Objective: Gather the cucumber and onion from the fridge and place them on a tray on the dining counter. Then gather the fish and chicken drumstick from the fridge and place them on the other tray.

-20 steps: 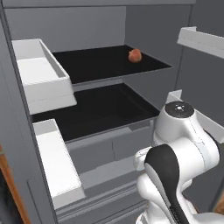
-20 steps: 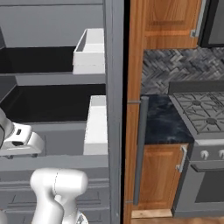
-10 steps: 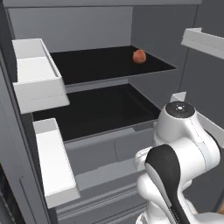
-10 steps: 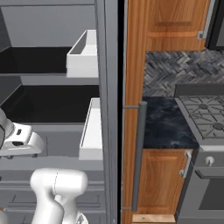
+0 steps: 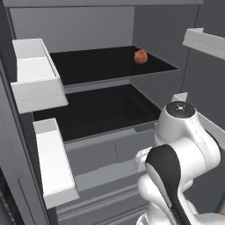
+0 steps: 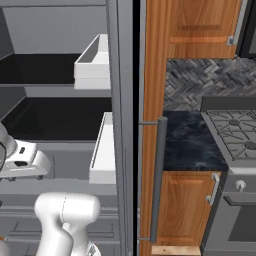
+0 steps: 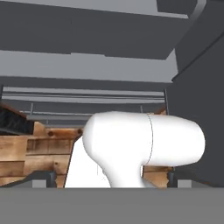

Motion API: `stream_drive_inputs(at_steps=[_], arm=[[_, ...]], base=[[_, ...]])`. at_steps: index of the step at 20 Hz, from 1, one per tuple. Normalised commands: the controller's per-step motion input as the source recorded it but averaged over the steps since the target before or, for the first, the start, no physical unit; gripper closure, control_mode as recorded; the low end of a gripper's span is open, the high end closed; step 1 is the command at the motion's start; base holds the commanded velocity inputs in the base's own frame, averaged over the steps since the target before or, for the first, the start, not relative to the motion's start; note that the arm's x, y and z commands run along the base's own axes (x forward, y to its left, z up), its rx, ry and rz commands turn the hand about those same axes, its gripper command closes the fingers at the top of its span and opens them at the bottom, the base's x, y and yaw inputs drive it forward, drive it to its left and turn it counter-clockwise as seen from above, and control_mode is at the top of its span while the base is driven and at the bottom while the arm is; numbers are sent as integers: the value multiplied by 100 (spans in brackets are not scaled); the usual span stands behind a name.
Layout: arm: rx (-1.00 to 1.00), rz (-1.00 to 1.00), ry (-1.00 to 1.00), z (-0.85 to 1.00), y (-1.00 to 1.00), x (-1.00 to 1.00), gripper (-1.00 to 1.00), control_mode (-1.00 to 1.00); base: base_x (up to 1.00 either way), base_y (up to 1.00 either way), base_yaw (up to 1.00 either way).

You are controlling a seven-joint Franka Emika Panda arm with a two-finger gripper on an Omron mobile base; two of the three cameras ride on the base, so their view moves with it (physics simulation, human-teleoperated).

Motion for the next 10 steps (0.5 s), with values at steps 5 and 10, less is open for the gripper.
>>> stream_drive_inputs(at_steps=[5,10], arm=[[0,0,-12,36,-4,67,-100,-100],[0,-1,-28,70,-8,34,-100,-100]], base=[[0,0,0],[0,0,0]])
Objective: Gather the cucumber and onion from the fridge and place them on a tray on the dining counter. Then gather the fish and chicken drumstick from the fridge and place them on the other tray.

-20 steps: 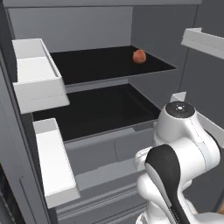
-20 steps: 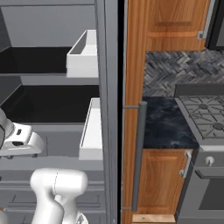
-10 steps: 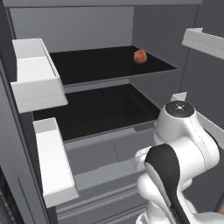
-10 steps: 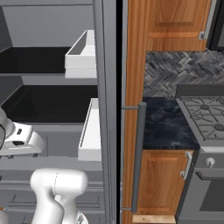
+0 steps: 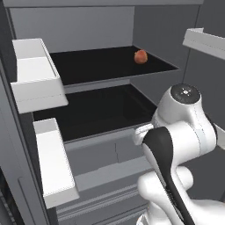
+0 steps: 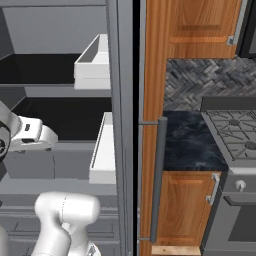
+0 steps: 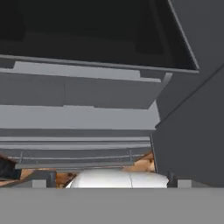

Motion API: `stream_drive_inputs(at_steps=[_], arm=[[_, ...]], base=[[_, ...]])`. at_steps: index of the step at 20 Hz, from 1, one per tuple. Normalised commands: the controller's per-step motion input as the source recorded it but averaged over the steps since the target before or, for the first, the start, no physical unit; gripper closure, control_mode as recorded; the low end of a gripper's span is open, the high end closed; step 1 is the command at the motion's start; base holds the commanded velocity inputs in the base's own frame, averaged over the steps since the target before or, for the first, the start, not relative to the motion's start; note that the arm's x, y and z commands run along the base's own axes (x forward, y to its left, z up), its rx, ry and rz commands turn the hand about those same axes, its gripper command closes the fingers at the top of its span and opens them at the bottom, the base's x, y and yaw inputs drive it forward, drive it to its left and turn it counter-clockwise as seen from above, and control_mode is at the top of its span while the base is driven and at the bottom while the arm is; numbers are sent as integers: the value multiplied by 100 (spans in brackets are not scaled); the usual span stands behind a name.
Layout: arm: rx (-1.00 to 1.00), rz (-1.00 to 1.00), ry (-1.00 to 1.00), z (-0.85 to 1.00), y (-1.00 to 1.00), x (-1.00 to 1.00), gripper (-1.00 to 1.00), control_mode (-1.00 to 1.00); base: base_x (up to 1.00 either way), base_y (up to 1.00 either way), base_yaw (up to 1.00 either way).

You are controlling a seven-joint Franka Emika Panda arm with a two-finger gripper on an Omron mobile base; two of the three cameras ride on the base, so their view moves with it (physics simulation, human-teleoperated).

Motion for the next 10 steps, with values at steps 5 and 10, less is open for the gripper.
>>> stream_drive_inputs(at_steps=[5,10], arm=[[0,-12,-22,76,-1,13,-100,-100],[0,-15,-9,56,-15,37,-100,-100]], base=[[0,0,0],[0,0,0]])
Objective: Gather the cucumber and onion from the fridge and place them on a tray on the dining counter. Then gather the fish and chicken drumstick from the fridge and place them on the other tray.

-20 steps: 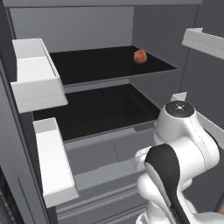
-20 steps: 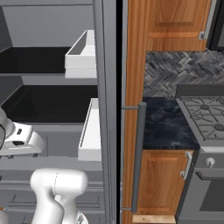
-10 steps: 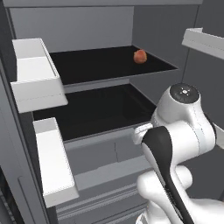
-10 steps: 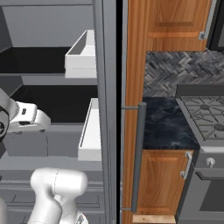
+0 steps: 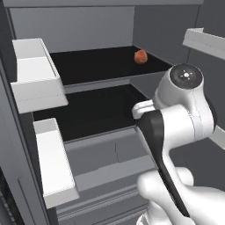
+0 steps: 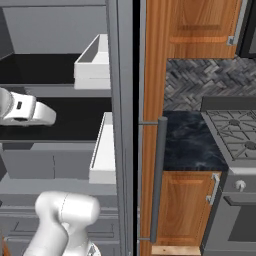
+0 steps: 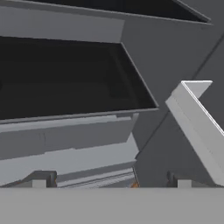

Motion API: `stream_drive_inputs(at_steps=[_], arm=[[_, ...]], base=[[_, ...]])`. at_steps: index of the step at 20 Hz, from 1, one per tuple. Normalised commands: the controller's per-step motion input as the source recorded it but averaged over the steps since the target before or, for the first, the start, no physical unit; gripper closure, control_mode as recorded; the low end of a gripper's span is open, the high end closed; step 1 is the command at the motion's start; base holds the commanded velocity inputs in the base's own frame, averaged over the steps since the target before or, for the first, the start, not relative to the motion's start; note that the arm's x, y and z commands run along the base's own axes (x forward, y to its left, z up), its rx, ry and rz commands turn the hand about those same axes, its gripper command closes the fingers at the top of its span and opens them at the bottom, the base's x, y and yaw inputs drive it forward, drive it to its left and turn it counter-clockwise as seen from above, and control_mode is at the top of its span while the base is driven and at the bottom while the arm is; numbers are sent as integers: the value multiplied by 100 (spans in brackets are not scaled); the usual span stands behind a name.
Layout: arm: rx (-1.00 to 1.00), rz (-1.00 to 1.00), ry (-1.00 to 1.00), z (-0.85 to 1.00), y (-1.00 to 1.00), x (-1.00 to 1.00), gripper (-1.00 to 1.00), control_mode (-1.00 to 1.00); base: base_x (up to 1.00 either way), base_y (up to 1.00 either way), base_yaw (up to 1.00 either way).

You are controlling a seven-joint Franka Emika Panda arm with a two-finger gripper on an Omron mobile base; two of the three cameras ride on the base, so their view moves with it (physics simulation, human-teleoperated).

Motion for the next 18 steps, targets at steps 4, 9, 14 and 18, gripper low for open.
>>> stream_drive_inputs(at_steps=[4,9,14,18], arm=[[-1,-7,-5,47,-18,53,-100,-100],[-4,-2,-9,52,-1,53,-100,-100],[-5,0,-2,31,-1,53,-100,-100],[0,0,6,9,-12,63,-100,-100]], base=[[0,0,0],[0,0,0],[0,0,0],[0,0,0]])
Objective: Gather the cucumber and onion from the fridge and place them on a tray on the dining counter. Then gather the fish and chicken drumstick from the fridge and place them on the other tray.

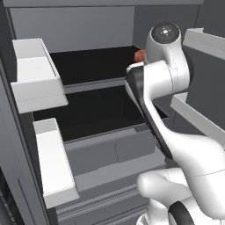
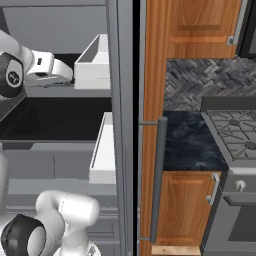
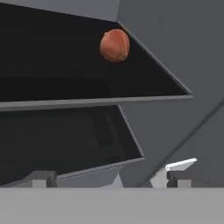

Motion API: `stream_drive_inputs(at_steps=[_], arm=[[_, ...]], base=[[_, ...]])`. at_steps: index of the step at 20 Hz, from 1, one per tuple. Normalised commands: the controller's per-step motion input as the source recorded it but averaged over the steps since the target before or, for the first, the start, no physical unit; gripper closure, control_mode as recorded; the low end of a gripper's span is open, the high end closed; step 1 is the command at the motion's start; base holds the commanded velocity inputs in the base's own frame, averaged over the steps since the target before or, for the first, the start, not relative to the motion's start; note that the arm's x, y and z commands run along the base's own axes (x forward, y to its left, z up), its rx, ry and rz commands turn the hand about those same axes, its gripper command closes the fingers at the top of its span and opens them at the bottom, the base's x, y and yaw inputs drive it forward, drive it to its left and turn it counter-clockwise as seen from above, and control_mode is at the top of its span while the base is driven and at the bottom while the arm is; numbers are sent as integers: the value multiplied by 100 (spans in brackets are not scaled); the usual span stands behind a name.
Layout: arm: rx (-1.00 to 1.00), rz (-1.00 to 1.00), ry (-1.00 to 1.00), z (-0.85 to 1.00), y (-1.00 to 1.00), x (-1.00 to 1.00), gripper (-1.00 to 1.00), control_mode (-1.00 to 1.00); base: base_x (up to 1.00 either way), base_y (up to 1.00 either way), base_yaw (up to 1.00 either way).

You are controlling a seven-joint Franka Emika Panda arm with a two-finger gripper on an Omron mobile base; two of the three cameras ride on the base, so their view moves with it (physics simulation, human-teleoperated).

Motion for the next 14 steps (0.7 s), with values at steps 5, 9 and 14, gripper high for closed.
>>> stream_drive_inputs(at_steps=[5,9,14], arm=[[0,0,9,12,-12,68,-100,-100],[0,0,3,10,-9,61,-100,-100],[0,0,1,1,-8,52,-100,-100]], base=[[0,0,0],[0,0,0],[0,0,0]])
